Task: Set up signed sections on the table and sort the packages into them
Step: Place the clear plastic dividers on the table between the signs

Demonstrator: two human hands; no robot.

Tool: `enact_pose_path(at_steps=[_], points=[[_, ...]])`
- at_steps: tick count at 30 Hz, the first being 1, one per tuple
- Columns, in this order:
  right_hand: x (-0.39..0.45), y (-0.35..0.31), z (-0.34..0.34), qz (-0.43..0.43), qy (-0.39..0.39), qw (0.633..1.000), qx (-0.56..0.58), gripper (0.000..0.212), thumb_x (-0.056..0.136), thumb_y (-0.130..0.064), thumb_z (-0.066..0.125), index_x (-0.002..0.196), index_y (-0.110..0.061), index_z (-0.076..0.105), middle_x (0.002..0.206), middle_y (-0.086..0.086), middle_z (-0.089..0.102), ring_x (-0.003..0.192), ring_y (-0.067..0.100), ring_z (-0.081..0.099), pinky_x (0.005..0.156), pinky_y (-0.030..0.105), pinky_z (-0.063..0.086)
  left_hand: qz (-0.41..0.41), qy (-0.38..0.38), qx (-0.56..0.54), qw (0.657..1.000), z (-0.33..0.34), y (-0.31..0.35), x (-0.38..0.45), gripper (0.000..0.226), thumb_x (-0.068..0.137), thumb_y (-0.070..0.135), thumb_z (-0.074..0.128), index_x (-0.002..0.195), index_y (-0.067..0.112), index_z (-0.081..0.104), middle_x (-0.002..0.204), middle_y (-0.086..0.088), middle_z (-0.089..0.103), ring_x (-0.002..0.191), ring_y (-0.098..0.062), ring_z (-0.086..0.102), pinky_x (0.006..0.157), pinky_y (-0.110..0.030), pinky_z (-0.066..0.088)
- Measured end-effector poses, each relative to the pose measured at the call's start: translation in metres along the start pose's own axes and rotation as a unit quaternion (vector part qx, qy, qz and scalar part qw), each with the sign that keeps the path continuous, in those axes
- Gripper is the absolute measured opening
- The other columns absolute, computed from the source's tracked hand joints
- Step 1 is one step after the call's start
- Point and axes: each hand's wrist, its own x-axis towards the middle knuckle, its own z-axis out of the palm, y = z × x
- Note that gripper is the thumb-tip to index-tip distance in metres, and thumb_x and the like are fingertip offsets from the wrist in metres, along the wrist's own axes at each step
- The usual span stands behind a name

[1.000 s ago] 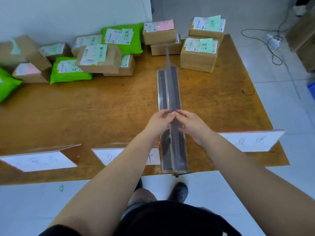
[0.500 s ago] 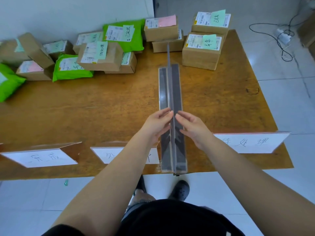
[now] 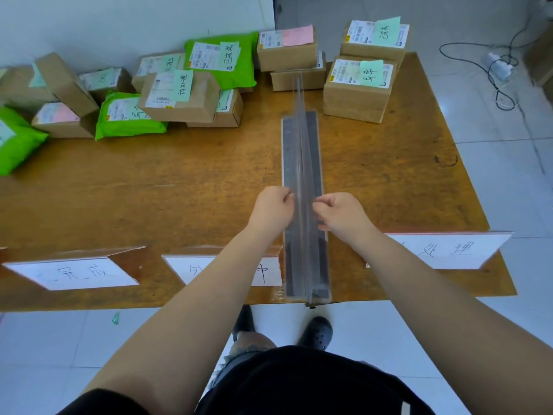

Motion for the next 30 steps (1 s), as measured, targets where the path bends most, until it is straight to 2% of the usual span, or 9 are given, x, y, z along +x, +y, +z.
enact_pose_path(at_steps=[4,10,14,16,18,20,23,27,30], points=[[0.004,-0.011,0.009,-0.015,0.076,0.978,-0.195,0.019,0.088,-0.013,0.051,0.07,-0.007,0.054,0.065,0.003,0.048,0.057,0.013,0.045,0.048,0.021,0.029,0.049,0.064,0.11,0.991,0.005,0.003,-0.002,0.037,0.09,0.007,0.042,0.054,0.012,0.044,0.057,-0.003,0.048,0.051,-0.013,0.043,0.048,-0.02,0.032],[0.003,-0.007,0.011,-0.014,0.13,0.971,-0.2,0.025,0.089,-0.013,0.052,0.064,-0.013,0.05,0.064,0.001,0.05,0.055,0.007,0.042,0.044,0.014,0.023,0.048,0.099,0.055,0.992,0.004,0.0,-0.003,0.043,0.087,0.003,0.045,0.046,0.013,0.034,0.052,-0.007,0.044,0.046,-0.012,0.037,0.041,-0.013,0.027],[0.006,-0.005,0.011,-0.018,0.132,0.983,-0.128,0.009,0.089,-0.022,0.057,0.083,-0.015,0.057,0.082,0.002,0.059,0.076,0.012,0.057,0.055,0.015,0.035,0.041,0.103,-0.011,0.994,0.002,-0.002,-0.008,0.033,0.087,0.006,0.049,0.055,-0.003,0.053,0.068,-0.025,0.062,0.062,-0.034,0.059,0.057,-0.034,0.05],[0.008,-0.009,0.012,-0.002,0.096,0.993,-0.075,0.025,0.091,-0.018,0.055,0.115,-0.011,0.056,0.11,0.008,0.062,0.102,0.02,0.06,0.074,0.025,0.05,0.033,0.098,-0.049,0.993,0.001,-0.002,-0.007,0.029,0.088,0.009,0.052,0.066,-0.008,0.06,0.075,-0.028,0.064,0.074,-0.039,0.063,0.069,-0.045,0.056],[0.009,-0.013,0.013,-0.009,0.08,0.994,-0.075,0.035,0.092,-0.013,0.05,0.127,-0.007,0.052,0.121,0.012,0.061,0.103,0.022,0.06,0.081,0.032,0.053,0.027,0.089,-0.075,0.993,-0.001,0.001,-0.008,0.023,0.088,0.014,0.057,0.068,0.003,0.061,0.08,-0.029,0.065,0.079,-0.04,0.064,0.073,-0.05,0.055],[0.007,-0.017,0.011,-0.036,0.113,0.989,-0.092,0.027,0.093,-0.01,0.047,0.116,-0.003,0.06,0.108,0.014,0.066,0.089,0.022,0.063,0.073,0.031,0.054,0.038,0.083,-0.088,0.992,-0.005,0.006,-0.011,0.017,0.088,0.018,0.059,0.071,0.013,0.061,0.08,-0.029,0.065,0.079,-0.04,0.064,0.073,-0.05,0.055],[0.003,-0.022,0.003,-0.04,0.156,0.987,-0.023,0.023,0.091,-0.012,0.047,0.1,-0.006,0.067,0.087,0.012,0.068,0.078,0.024,0.064,0.071,0.04,0.057,0.049,0.08,-0.11,0.99,-0.014,0.011,-0.016,0.028,0.089,0.021,0.059,0.068,0.003,0.064,0.076,-0.03,0.064,0.075,-0.041,0.063,0.074,-0.051,0.055],[-0.01,-0.032,-0.008,-0.019,0.162,0.985,0.055,0.02,0.089,-0.012,0.05,0.087,-0.018,0.069,0.084,0.013,0.069,0.08,0.026,0.066,0.075,0.045,0.057,0.059,0.088,-0.143,0.984,-0.026,0.02,-0.029,0.022,0.09,0.021,0.058,0.072,0.01,0.063,0.084,-0.031,0.065,0.082,-0.044,0.063,0.077,-0.055,0.054],[-0.024,-0.039,-0.011,-0.03,0.169,0.982,0.077,0.022,0.089,-0.013,0.05,0.094,-0.007,0.07,0.085,0.016,0.068,0.076,0.026,0.066,0.074,0.048,0.056,0.083,0.092,-0.132,0.983,-0.031,0.03,-0.04,0.018,0.091,0.023,0.057,0.074,0.016,0.06,0.089,-0.027,0.067,0.087,-0.039,0.065,0.077,-0.053,0.054]])
